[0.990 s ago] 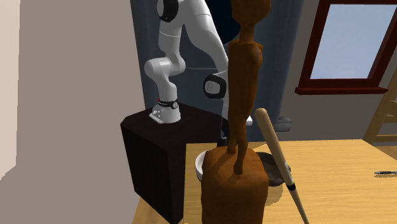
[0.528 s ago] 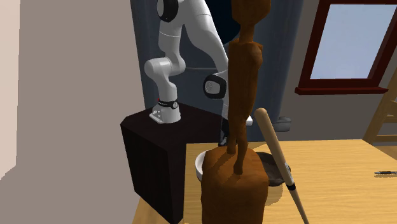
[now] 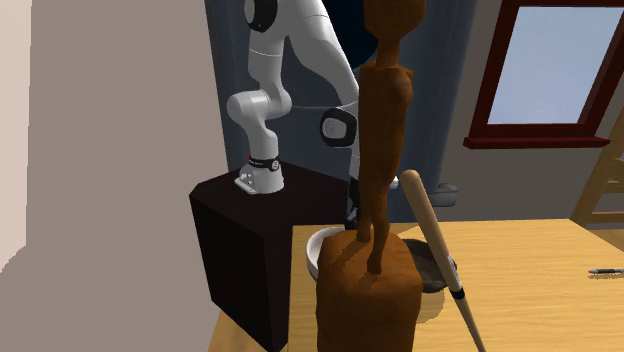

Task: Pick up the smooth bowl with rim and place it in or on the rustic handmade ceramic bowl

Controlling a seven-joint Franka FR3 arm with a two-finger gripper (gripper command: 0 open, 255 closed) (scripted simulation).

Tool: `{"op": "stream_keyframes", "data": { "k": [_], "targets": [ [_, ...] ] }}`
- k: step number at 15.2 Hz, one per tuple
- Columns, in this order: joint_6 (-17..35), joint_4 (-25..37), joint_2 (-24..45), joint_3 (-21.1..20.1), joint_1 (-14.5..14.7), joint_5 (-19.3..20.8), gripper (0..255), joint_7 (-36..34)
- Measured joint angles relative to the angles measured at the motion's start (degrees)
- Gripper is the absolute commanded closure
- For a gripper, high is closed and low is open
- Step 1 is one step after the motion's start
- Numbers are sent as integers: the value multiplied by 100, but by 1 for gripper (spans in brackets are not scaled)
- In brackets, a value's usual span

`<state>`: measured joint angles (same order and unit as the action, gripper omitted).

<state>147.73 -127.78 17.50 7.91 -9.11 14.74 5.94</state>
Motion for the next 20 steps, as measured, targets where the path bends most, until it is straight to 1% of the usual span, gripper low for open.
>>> {"op": "stream_keyframes", "data": {
  "k": [10, 18, 20],
  "targets": [
    [-686, 68, -629, -25, -3, -89, 255, 177],
    [-1245, 236, -1024, -46, 13, -154, 255, 288],
    [-1380, 399, -969, -120, 109, -166, 255, 147]
  ]
}}
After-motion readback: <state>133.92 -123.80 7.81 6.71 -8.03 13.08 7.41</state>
